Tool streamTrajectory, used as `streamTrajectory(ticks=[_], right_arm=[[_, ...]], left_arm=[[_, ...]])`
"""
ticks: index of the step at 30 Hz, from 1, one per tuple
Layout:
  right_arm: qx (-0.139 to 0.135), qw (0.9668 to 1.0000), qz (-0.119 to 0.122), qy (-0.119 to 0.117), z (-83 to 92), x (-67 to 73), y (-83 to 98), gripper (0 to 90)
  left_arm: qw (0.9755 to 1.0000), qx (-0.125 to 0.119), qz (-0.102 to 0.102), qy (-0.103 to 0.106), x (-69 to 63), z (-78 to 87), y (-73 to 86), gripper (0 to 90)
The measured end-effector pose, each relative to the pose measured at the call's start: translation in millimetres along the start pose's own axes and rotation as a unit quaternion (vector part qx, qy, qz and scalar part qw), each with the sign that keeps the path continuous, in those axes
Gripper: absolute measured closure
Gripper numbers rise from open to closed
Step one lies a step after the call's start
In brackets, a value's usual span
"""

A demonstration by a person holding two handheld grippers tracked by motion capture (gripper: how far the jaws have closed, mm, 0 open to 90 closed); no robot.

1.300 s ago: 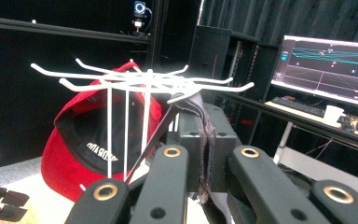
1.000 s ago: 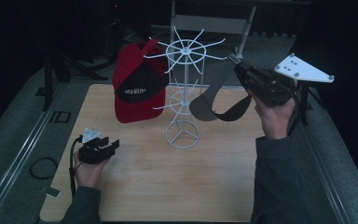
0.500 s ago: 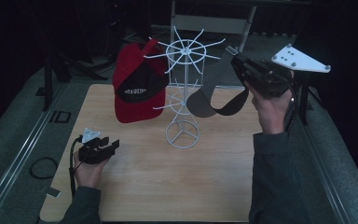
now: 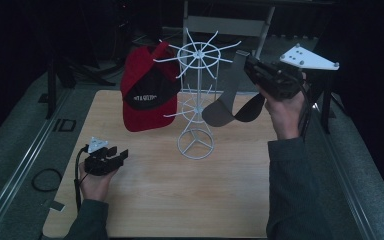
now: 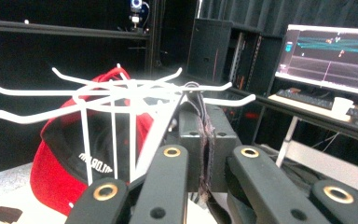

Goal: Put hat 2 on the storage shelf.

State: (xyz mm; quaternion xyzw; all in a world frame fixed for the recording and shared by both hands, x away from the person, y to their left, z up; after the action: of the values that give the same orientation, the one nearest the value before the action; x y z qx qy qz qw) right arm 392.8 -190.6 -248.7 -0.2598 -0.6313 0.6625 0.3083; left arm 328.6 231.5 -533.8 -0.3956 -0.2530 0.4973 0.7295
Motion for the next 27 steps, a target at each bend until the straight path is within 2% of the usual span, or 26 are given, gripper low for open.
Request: streamTrajectory(ticks=[19,23,27], right_arm=[[0.043,0.9989,-0.016,-0.004,-19.1,-6.0,24.6,87.8],[0.057,0.9982,-0.017,-0.013,-22.3,-5.3,29.9,87.4],[0.059,0.9981,-0.016,-0.003,-21.4,-6.1,32.3,80.8]], left_arm=[[1.0000,0.000,-0.001,0.000,0.2,-0.7,-0.2,50.7],[1.0000,0.000,-0.003,0.000,0.1,-1.1,-0.3,50.7],[1.0000,-0.001,-0.001,-0.001,0.9,-0.3,-0.5,50.7]])
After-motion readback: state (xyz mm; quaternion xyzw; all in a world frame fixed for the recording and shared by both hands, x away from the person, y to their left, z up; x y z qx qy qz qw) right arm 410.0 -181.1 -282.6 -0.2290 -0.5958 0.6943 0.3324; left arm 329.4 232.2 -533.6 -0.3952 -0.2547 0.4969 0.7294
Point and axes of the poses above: each handheld gripper's, and its own axes: z roughly backward along the jaws, y roughly out of its underside, x roughly to its left, the point moved 3 cm from there along -z, roughly forward along the jaws, and after that the axes turned 10 degrees about -z, right-handed, at the moved point
